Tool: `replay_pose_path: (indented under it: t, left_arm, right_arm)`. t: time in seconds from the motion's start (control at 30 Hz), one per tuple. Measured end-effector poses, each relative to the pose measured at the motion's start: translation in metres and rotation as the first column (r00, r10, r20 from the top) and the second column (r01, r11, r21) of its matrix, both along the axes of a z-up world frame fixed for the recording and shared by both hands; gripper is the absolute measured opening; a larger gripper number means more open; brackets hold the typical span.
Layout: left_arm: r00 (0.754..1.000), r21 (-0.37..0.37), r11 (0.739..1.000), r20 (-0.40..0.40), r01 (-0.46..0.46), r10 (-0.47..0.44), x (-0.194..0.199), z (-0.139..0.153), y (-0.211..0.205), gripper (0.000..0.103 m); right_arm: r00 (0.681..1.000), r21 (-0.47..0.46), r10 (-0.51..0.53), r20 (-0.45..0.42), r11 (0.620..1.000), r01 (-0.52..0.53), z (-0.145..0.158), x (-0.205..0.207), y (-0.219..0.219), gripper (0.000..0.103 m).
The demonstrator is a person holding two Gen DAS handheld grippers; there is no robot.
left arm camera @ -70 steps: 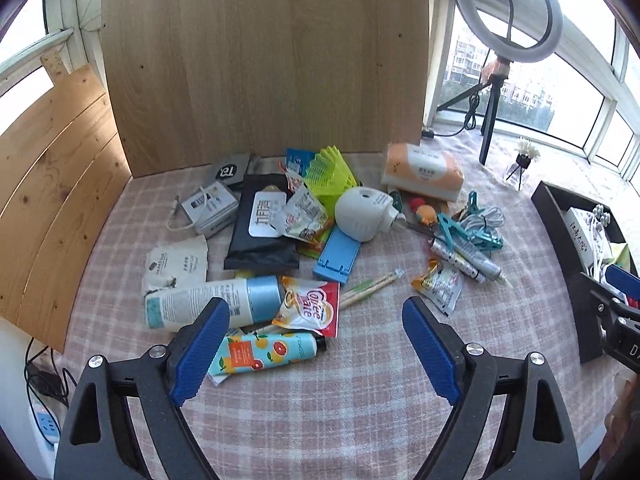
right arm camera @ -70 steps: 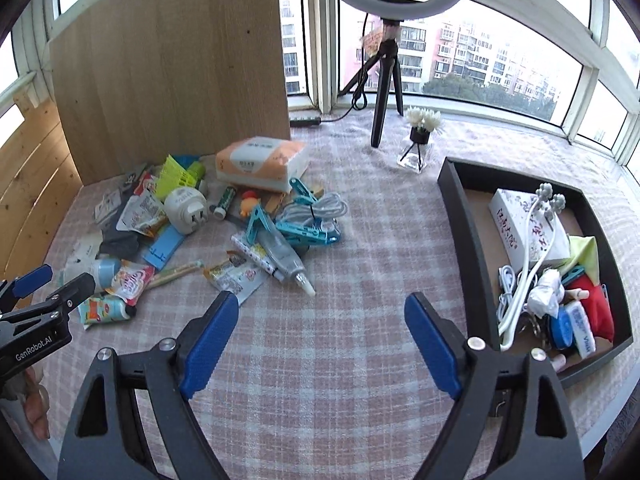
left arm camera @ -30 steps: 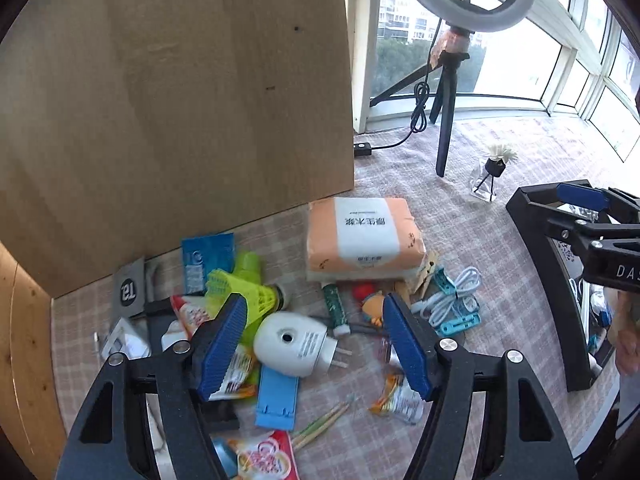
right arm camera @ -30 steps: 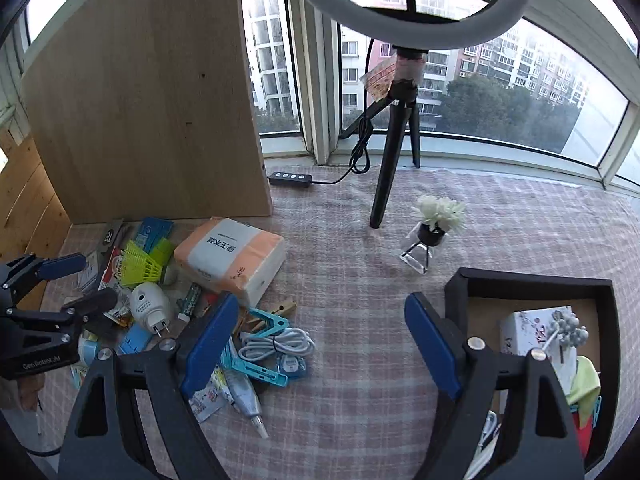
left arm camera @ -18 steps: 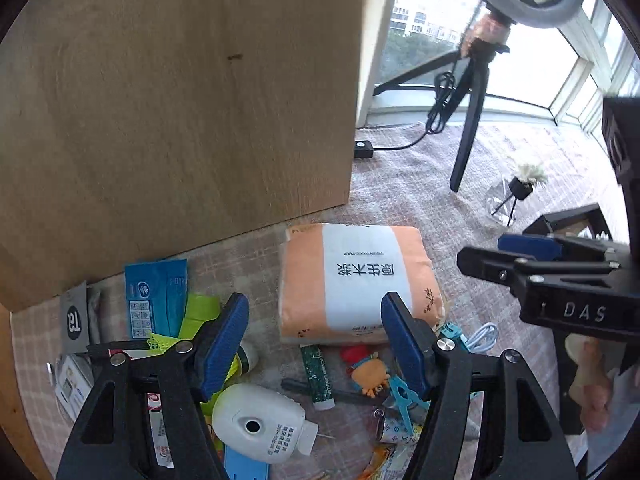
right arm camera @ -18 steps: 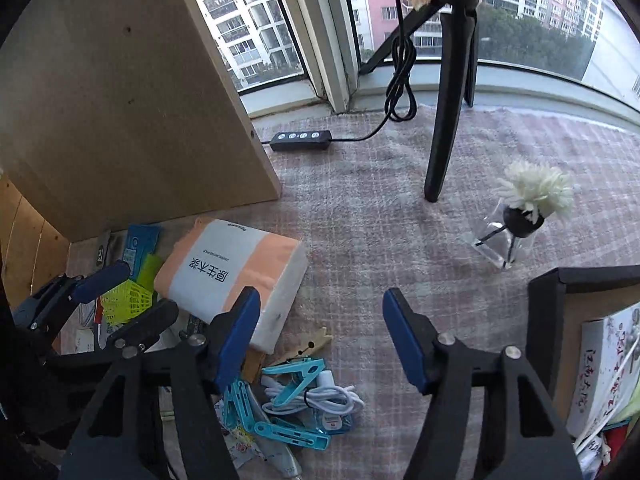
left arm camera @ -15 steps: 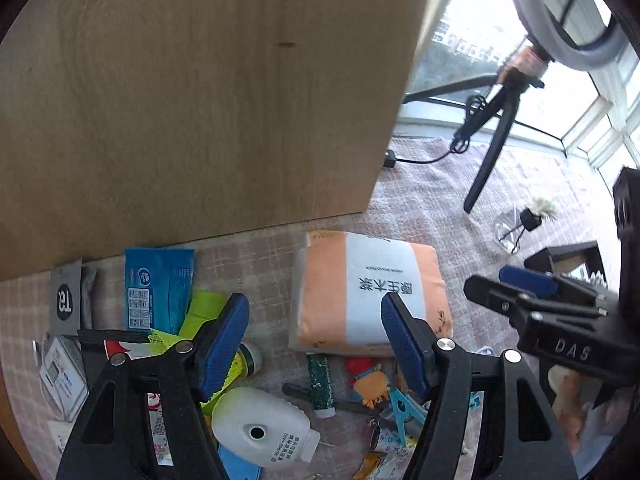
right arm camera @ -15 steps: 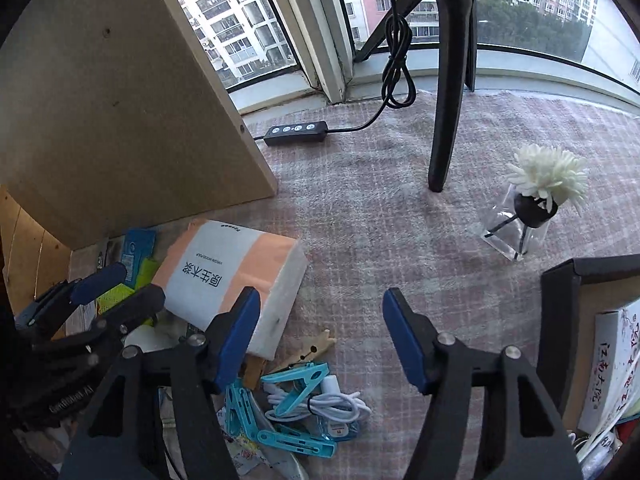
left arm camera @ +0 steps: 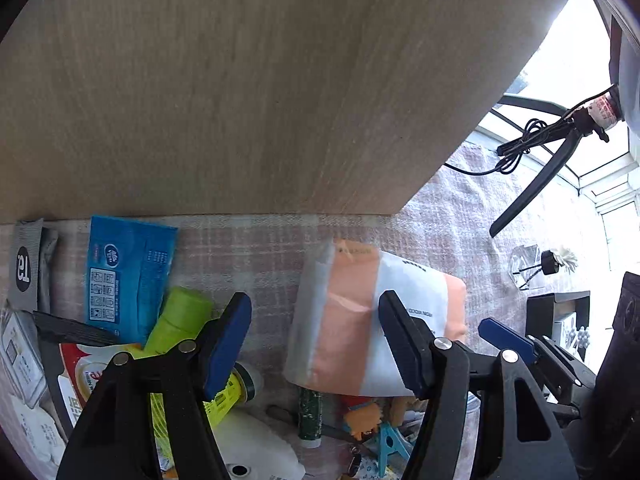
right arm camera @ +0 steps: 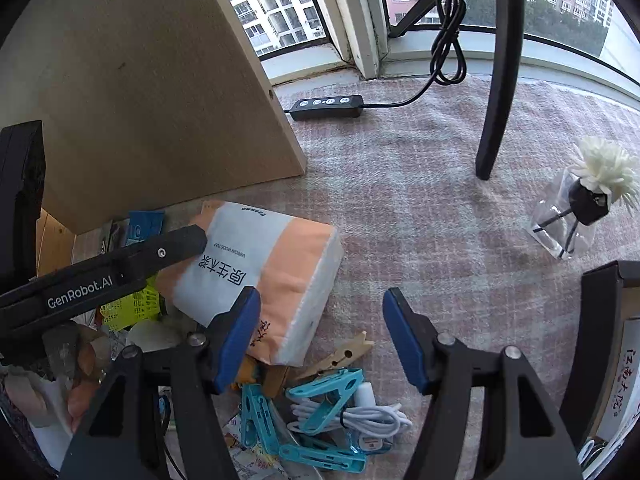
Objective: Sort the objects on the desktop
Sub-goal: 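Grasp the orange-and-white tissue pack with the right tool, then carry the tissue pack to the black tray and open the right tool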
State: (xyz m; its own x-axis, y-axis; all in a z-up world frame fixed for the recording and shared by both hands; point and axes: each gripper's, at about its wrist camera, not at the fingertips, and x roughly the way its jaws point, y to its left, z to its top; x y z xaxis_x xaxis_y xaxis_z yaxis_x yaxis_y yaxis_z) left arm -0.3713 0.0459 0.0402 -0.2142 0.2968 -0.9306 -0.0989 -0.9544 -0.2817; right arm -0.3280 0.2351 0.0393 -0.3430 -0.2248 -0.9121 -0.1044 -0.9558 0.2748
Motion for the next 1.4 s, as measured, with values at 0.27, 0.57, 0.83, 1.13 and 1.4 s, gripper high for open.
replay_pose_path:
  t: [0.27,0.57,0.83,1.13,1.4]
  left_arm:
    - [0.999,0.061,0.998,0.023,0.029,-0.030,0.016,-0.008,0.007,0.055]
    - [0.999,0.079,0.997,0.038,0.008,-0.011,0.061,-0.012,0.005,0.055]
    - [0.999,0.036,0.998,-0.008,0.050,-0.049,0.135,0.000,0.025,0.055]
    - [0.998,0.112,0.993,-0.062,0.035,-0.028,0.158,0.034,0.005,0.053]
    - [0.992,0.033,0.999,-0.121,0.025,-0.021,0.161,0.038,0.004,0.053]
  right_arm:
    - [0.999,-0.131,0.012,0.037,0.991,-0.008,-0.016,-0.006,-0.006,0.057]
    - [0.995,-0.145,0.095,0.043,0.986,-0.087,-0.012,0.027,-0.018,0.054]
    - [0.979,-0.098,0.200,0.029,0.976,-0.196,-0.002,0.092,-0.023,0.054]
    - [0.975,-0.116,0.220,0.013,0.969,-0.217,0.006,0.134,-0.013,0.054]
    - [0.995,-0.099,0.080,-0.054,0.991,-0.085,0.029,0.127,0.012,0.054]
